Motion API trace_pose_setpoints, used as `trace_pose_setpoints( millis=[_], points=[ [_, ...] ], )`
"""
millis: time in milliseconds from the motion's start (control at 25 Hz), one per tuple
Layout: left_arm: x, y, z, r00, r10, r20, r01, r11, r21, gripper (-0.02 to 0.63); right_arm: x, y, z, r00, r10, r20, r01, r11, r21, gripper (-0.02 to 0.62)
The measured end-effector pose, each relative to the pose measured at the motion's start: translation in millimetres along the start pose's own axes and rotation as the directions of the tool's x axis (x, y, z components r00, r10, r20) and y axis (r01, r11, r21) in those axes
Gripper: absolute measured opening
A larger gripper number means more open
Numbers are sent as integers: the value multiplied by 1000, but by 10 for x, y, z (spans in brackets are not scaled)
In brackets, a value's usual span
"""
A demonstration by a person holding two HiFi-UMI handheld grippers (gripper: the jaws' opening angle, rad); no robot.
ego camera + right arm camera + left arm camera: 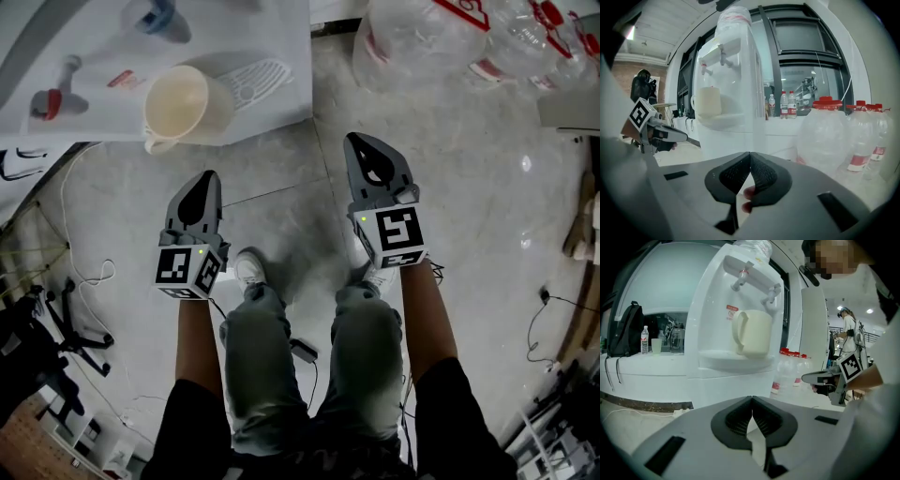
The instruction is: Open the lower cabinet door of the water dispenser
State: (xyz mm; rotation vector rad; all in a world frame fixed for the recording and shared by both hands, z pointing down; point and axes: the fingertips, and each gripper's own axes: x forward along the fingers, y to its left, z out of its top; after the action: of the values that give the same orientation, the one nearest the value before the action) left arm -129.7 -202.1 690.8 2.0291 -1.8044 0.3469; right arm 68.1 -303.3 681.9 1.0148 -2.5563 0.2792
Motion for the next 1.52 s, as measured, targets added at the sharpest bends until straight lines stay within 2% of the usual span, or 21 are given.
trace_pose_setpoints(
  millis=[280, 680, 920, 1080, 1200, 1360, 1520],
  points=[
    [318, 212, -143, 996, 21, 90, -17, 999, -49, 12, 429, -54, -368, 1000, 21, -4, -21, 1000, -12, 15],
    [633, 265, -294, 991, -18, 133, 5, 996, 91, 12, 855, -194, -571, 997, 56, 62, -53, 997, -59, 20],
    [667, 321, -419, 986, -16, 164, -1, 995, 104, 12, 1028, -131, -570, 988, 105, 112, -95, 991, -91, 85],
    [698, 362, -536, 988, -19, 154, 2, 994, 109, 12, 1145, -92, -564, 978, 176, 114, -169, 983, -65, 174],
    [705, 383, -620, 990, -25, 138, 9, 993, 114, 12, 1231, -35, -547, 971, 216, 103, -207, 974, -88, 223],
    [703, 390, -658, 990, -49, 131, 32, 991, 126, 12, 1366, 5, -493, 966, 241, 95, -232, 968, -98, 229],
    [700, 447, -688, 987, -69, 146, 56, 994, 90, 12, 1474, 65, -431, 957, 275, 96, -265, 959, -102, 230]
  ],
)
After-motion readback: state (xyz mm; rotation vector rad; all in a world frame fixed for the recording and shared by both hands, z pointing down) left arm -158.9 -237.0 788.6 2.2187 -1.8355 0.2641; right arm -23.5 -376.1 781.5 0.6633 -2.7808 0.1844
